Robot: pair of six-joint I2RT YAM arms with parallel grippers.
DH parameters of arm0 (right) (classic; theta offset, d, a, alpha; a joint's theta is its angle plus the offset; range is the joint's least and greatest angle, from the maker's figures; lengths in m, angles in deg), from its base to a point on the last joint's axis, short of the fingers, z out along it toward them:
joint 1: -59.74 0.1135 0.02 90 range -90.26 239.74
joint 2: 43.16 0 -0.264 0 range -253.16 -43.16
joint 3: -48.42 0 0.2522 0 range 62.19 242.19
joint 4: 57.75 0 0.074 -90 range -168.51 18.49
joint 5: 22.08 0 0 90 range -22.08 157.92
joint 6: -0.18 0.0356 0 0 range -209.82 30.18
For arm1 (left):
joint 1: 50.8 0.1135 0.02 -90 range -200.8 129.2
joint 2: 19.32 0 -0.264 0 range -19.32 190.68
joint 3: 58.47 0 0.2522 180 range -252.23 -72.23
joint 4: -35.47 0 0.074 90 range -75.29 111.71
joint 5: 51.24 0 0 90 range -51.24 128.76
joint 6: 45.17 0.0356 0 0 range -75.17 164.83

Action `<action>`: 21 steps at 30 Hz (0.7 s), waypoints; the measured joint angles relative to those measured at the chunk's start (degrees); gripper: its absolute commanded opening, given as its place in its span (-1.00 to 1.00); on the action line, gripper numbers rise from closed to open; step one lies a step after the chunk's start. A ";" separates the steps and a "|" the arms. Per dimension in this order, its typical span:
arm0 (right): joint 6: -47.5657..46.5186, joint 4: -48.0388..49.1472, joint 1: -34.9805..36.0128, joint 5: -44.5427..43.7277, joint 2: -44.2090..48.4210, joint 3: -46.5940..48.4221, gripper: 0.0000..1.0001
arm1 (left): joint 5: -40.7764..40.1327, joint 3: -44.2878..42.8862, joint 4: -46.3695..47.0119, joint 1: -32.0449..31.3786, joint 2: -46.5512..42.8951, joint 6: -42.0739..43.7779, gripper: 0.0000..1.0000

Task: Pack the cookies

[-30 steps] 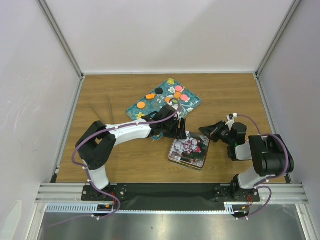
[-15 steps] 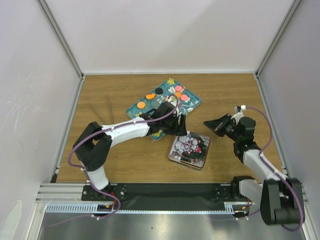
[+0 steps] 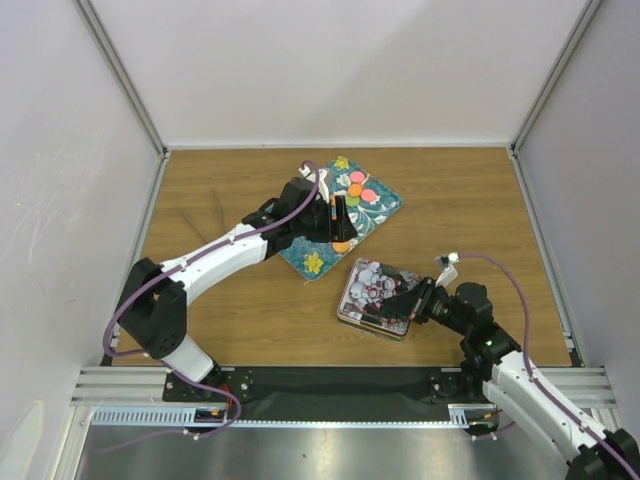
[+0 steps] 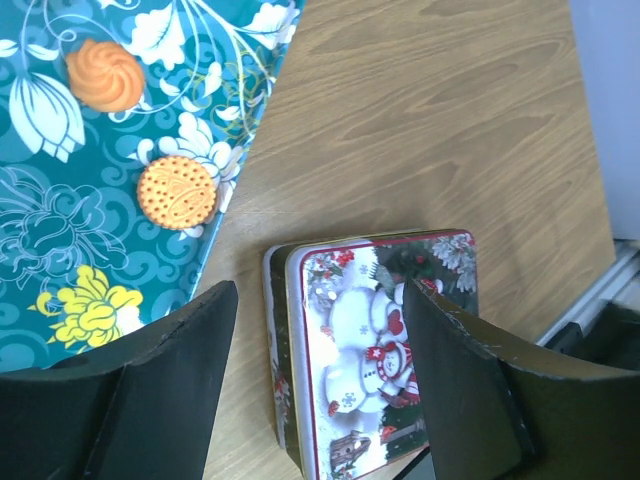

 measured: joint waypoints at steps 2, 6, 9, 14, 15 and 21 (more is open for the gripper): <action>0.92 1.51 2.58 -1.95 -2.12 -2.51 -1.00 | 0.13 0.00 -0.07 -0.02 -0.39 -0.02 0.46; 2.54 6.75 8.98 -6.01 -7.98 -5.22 -1.00 | 0.66 0.00 -0.07 -0.02 -1.03 -0.02 0.46; 2.82 9.66 10.16 -7.43 -10.05 -5.22 -1.00 | 0.92 0.24 0.04 -0.02 -1.70 -0.02 0.46; 2.60 7.91 10.03 -9.44 -5.81 -5.25 -1.00 | 1.09 0.61 0.07 -0.02 -2.67 -0.02 0.46; 2.23 6.69 9.90 -9.68 -4.00 -5.25 -1.00 | 1.14 0.61 0.07 -0.02 -2.80 -0.02 0.47; -1.33 -5.20 6.03 -10.05 1.92 -1.03 -0.58 | 1.38 0.72 -0.52 -0.02 -4.61 -0.02 0.46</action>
